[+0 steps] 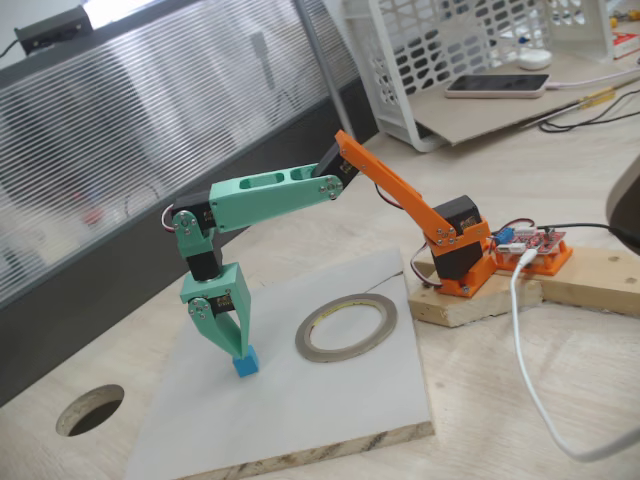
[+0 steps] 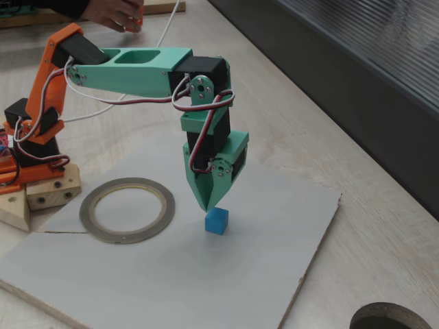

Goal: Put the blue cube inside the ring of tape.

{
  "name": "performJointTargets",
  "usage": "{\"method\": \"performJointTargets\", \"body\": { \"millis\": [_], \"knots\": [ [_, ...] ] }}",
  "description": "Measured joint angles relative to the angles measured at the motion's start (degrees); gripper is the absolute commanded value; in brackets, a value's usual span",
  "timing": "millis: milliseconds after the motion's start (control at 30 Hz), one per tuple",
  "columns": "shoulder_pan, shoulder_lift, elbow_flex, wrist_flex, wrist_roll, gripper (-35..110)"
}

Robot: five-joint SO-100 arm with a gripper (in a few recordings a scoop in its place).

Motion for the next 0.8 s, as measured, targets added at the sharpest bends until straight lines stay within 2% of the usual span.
{"method": "performJointTargets", "body": {
  "millis": [800],
  "knots": [
    [5.01,0.00,0.09,-5.10,0.00,0]
  ]
}}
